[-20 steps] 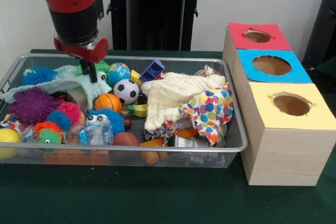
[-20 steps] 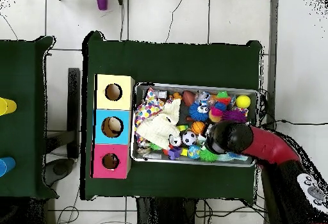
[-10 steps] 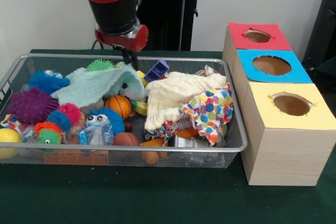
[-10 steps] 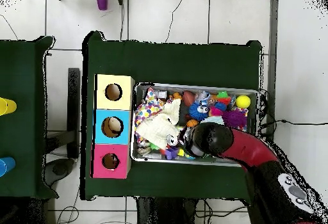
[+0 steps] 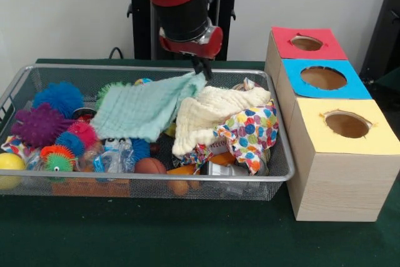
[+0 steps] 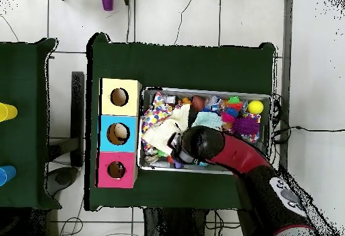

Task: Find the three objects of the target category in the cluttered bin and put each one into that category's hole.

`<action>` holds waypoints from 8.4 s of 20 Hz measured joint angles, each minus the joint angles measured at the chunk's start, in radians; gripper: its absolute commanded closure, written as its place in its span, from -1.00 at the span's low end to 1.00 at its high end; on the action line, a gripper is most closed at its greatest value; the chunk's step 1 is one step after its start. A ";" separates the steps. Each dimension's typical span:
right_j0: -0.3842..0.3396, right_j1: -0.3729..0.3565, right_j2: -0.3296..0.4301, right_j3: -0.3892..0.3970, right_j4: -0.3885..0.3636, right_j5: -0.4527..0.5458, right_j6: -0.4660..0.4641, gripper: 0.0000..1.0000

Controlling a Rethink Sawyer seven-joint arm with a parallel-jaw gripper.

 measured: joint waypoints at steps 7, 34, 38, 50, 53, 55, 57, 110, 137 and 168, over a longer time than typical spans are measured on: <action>0.030 -0.009 0.006 0.052 0.101 0.000 0.000 1.00; 0.041 0.097 0.006 0.100 0.157 -0.049 0.000 1.00; 0.041 0.135 0.006 0.079 0.157 -0.051 0.000 1.00; 0.083 0.179 -0.027 0.014 0.149 -0.047 0.000 -1.00; 0.102 0.173 -0.040 0.013 0.149 -0.048 0.000 -1.00; 0.111 0.162 -0.045 0.014 0.149 -0.048 0.000 -1.00; 0.115 0.147 -0.045 0.016 0.149 -0.048 0.000 -1.00; 0.088 0.075 -0.267 -0.259 -0.192 0.006 0.000 -1.00; 0.096 0.231 -0.334 -0.479 -0.225 -0.002 0.000 -1.00; -0.047 0.275 -0.348 -0.280 -0.212 -0.184 0.000 -1.00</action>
